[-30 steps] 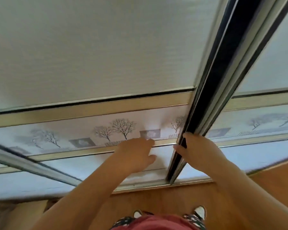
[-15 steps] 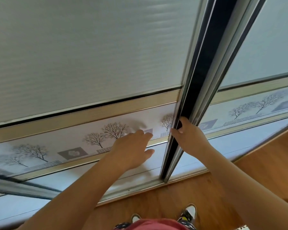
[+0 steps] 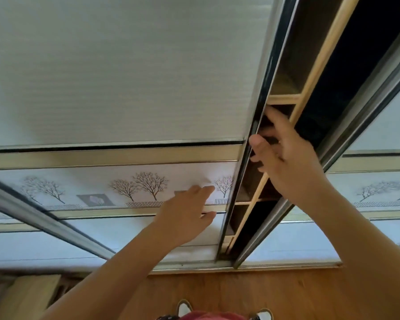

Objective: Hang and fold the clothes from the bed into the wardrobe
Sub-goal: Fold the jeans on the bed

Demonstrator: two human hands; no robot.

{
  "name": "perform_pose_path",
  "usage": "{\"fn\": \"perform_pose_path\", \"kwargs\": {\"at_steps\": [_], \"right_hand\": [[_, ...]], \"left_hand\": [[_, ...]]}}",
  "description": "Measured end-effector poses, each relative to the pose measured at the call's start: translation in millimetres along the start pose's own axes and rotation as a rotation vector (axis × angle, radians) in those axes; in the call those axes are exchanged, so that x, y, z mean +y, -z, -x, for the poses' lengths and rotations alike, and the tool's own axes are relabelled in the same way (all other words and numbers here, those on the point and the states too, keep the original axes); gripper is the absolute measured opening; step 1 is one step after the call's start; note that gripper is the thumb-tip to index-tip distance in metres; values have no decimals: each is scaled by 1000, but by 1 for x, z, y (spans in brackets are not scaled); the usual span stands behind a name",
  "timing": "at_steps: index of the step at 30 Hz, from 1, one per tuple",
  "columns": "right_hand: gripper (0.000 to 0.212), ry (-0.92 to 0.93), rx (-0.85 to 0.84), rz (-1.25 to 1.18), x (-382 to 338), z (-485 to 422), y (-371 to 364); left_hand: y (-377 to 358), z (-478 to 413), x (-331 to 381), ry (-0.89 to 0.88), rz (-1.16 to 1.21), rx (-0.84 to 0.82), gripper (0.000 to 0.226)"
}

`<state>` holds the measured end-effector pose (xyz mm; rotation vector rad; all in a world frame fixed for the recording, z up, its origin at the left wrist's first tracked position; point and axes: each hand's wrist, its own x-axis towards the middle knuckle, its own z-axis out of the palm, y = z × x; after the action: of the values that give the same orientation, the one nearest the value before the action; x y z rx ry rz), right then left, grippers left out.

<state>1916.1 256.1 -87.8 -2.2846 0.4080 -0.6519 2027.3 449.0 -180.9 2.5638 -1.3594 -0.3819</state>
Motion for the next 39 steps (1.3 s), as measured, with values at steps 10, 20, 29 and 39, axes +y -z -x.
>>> {"fn": "perform_pose_path", "kwargs": {"at_steps": [10,20,29,39], "right_hand": [[49,120,-90,151,-45,-40,-25],[32,296,-122,348,-98,-58,-73],[36,362,-162,306,-140,-70,-126],[44,523,-158,449,-185,-80,-169]], "left_hand": [[-4,12,-28,90,95,94,58],[0,33,-68,151,143,178,48],[13,54,-109,218,189,208,46],[27,82,-144,315,206,287,54]]}}
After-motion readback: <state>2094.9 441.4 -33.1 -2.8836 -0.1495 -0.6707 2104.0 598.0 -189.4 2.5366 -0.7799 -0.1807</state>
